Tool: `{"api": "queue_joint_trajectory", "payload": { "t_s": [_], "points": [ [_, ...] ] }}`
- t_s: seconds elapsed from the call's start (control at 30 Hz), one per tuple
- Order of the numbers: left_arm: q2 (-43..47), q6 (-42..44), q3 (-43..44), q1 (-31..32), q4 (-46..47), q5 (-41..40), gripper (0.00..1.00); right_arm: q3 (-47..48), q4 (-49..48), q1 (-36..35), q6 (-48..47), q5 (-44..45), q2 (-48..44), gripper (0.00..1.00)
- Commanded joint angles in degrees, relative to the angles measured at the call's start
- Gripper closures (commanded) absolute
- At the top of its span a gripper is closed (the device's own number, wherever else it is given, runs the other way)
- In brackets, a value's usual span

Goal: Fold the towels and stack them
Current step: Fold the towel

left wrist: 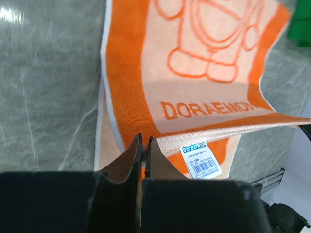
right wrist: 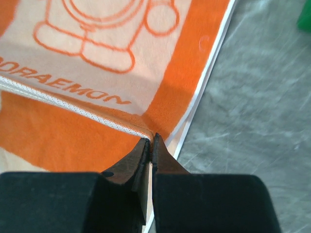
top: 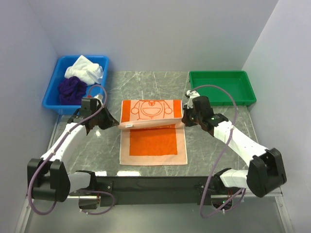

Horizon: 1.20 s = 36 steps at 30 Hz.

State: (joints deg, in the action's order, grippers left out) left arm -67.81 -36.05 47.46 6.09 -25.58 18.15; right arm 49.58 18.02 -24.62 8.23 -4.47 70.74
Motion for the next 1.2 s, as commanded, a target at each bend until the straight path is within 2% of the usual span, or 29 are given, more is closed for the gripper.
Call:
{"api": "queue_joint_trajectory", "payload": {
  "t_s": [0.0, 0.3, 0.67, 0.9, 1.17],
  "points": [
    [-2.5, -0.4, -2.3, -0.8, 0.7, -5.1, 0.99, -1.2, 0.4, 1.6, 2.0, 5.1, 3.5, 1.00],
    [-10.9, -5.5, -7.0, 0.7, 8.2, -2.4, 0.99, 0.2, -1.2, 3.1, 3.1, 0.3, 14.8, 1.00],
    [-19.1, -9.0, -4.4, 1.7, 10.0, -8.2, 0.99, 7.2, 0.5, 7.9, 2.0, -4.4, 26.8, 1.00],
    [-30.9, -8.1, 8.3, 1.7, 7.1, -11.4, 0.99, 18.9, 3.2, 9.3, 1.8, -4.5, 36.0, 1.00],
    [-38.1, -4.9, 20.4, 1.6, 3.5, -14.1, 0.99, 30.6, 5.1, 10.0, 0.9, -4.4, 41.8, 1.00]
  ]
}}
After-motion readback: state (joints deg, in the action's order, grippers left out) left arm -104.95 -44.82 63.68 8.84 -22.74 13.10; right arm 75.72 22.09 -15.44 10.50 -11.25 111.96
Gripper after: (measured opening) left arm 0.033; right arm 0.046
